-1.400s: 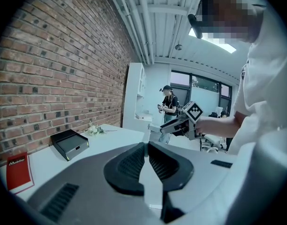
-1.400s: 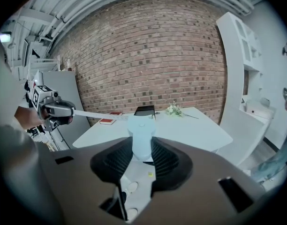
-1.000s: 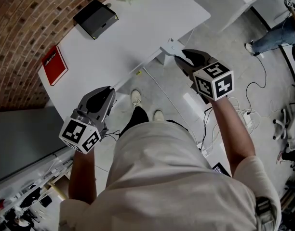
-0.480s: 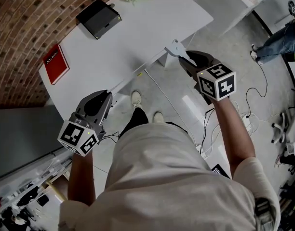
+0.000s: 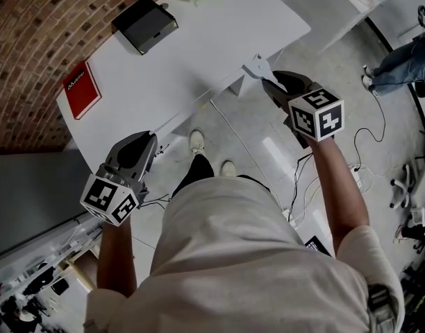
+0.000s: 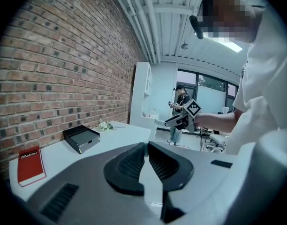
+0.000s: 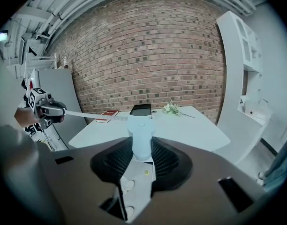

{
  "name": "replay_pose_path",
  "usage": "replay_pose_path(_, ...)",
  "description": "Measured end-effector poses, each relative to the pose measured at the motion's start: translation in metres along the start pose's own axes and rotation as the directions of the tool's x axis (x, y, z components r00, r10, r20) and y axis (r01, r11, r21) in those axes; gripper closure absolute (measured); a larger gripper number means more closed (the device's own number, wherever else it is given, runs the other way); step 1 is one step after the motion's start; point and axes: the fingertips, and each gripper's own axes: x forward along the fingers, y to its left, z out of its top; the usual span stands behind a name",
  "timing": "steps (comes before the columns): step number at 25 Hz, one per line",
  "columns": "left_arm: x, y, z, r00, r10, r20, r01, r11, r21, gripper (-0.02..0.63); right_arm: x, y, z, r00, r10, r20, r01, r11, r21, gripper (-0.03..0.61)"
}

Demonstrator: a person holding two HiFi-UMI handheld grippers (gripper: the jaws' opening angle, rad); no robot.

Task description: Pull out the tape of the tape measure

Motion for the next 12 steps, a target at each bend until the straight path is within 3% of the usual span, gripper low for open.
replay_pose_path(12,-0.0076,0.0062,-0.0046,1.000,0.010,-0.013,-0.009,1.000,0.010,0.586,0.0040,-0.0082,0.0015,1.000,0.008,0.001,-0.008,1.000,0.010,0.449)
